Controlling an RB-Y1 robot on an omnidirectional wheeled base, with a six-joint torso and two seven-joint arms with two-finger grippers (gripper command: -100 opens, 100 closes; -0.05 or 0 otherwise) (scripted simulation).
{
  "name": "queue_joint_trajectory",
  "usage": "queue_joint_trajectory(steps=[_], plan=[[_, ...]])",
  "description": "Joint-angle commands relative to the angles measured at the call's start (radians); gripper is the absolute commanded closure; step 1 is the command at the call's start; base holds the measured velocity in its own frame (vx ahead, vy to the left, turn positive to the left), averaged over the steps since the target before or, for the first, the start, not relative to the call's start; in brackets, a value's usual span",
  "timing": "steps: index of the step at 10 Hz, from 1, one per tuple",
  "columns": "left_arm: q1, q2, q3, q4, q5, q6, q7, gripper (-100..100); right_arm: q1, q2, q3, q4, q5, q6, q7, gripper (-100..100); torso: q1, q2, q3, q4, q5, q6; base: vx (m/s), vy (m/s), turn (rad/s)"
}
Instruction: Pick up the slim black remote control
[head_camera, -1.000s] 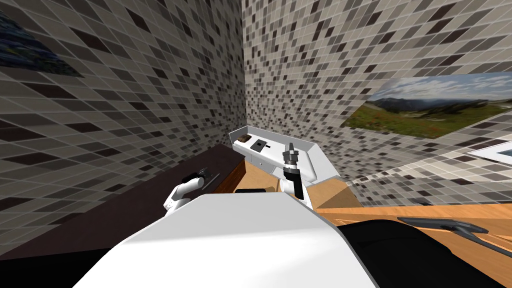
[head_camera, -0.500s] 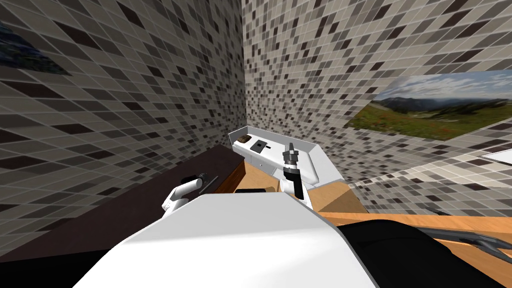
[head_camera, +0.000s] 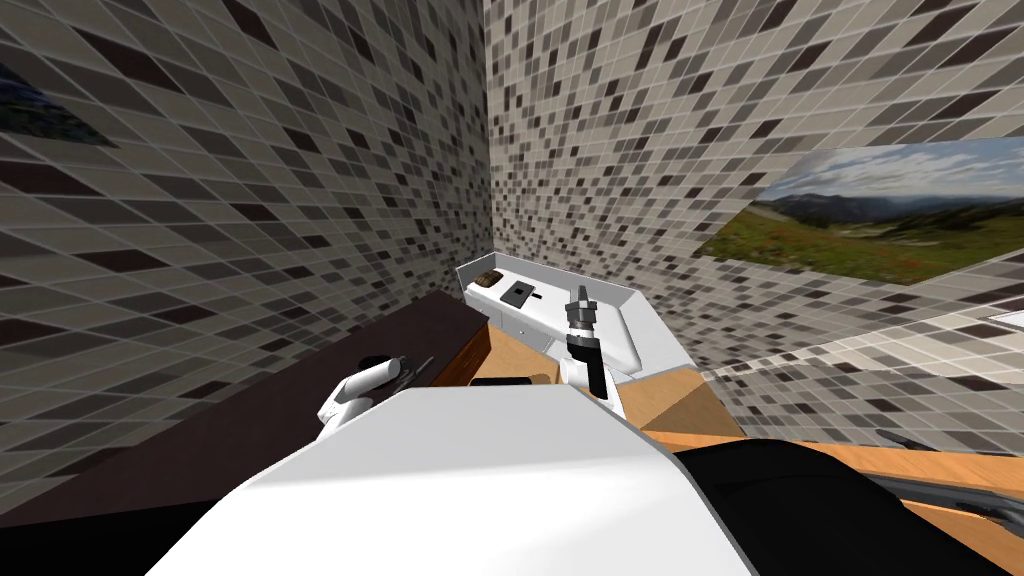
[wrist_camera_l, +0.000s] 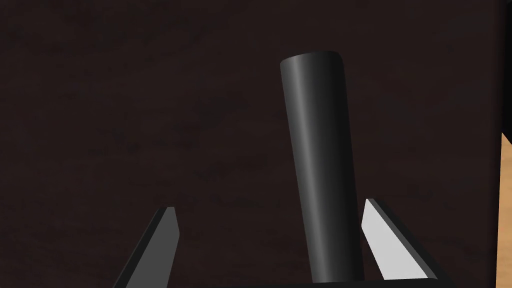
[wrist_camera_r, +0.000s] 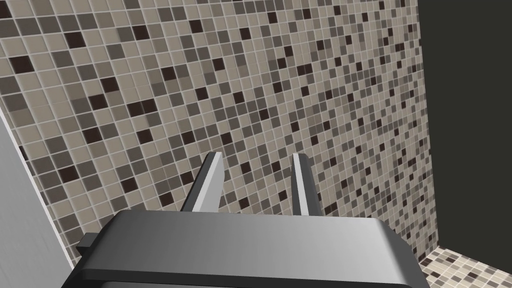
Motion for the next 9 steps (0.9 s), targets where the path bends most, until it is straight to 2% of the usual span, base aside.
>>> queue_joint_trajectory(steps=[1, 2, 4, 5, 9], plan=[[-0.012, 0.023, 0.011, 0.050, 0.019, 0.050, -0.001, -100, 0.000, 0.000, 0.000, 0.000, 0.000, 0.000, 0.000, 0, 0.000, 0.000, 0.000, 0.000, 0.000, 0.000, 0.090, -0.012, 0.011], [-0.012, 0.023, 0.011, 0.059, 0.019, 0.063, -0.001, -100, 0.000, 0.000, 0.000, 0.000, 0.000, 0.000, 0.000, 0, 0.000, -0.001, -0.001, 0.000, 0.000, 0.000, 0.063, -0.008, 0.006], [-0.022, 0.047, 0.022, 0.118, 0.034, 0.128, 0.000, -100, 0.000, 0.000, 0.000, 0.000, 0.000, 0.000, 0.000, 0, 0.001, 0.000, 0.000, 0.000, 0.000, 0.000, 0.066, -0.005, 0.004], [-0.022, 0.047, 0.022, 0.118, 0.034, 0.130, 0.000, -100, 0.000, 0.000, 0.000, 0.000, 0.000, 0.000, 0.000, 0, 0.000, -0.001, -0.001, 0.000, 0.000, 0.000, 0.056, -0.007, 0.003], [-0.036, 0.085, 0.036, 0.201, 0.054, 0.223, 0.000, -100, 0.000, 0.000, 0.000, 0.000, 0.000, 0.000, 0.000, 0, 0.001, 0.001, 0.000, 0.000, 0.000, 0.000, 0.050, -0.003, 0.002]])
